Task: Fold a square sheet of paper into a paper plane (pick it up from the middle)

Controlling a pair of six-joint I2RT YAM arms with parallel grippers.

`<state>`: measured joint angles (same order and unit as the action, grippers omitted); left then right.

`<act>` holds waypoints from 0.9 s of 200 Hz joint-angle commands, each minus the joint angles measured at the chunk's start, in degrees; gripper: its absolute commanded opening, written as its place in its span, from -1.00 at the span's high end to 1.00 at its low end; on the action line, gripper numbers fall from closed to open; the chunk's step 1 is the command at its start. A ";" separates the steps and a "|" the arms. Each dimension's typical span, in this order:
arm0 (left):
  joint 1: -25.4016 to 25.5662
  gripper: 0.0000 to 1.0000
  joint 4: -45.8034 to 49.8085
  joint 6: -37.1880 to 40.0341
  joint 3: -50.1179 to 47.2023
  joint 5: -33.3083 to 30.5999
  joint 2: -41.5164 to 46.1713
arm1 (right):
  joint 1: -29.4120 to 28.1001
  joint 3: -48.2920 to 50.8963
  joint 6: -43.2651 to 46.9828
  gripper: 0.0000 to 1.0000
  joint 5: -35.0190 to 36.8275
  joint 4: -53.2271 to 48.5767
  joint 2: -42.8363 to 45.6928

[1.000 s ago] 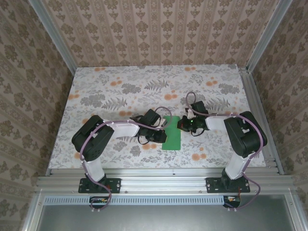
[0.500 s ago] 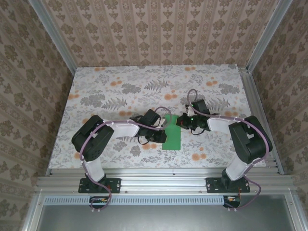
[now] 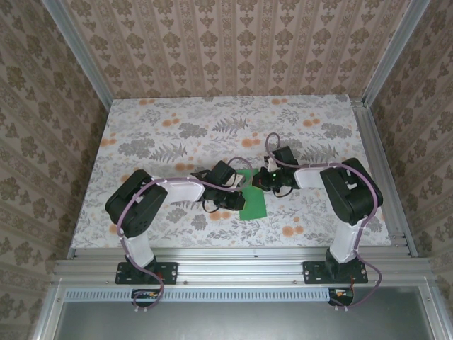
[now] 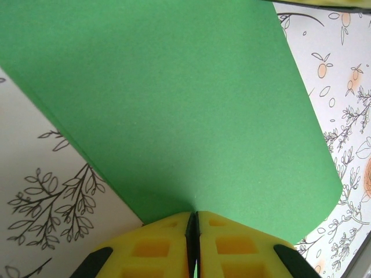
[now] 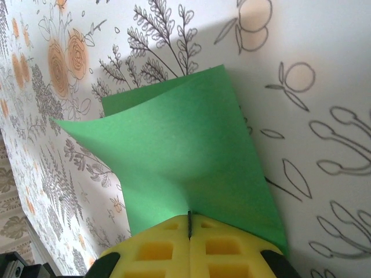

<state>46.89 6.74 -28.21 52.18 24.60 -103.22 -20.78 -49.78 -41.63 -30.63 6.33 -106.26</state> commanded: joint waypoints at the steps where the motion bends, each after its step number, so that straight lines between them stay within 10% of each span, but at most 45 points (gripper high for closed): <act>1: -0.40 0.75 12.48 2.29 -4.80 -8.34 -3.94 | 2.62 -1.48 1.72 0.93 8.34 -2.55 -3.05; 180: -1.37 0.77 12.77 2.90 -6.36 -8.13 -3.57 | 7.02 -6.26 1.63 0.92 5.38 -3.70 -0.34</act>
<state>46.72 4.84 -27.16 50.63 24.23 -102.56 -13.17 -56.36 -40.97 -26.63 2.72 -109.19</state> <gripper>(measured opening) 0.119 0.068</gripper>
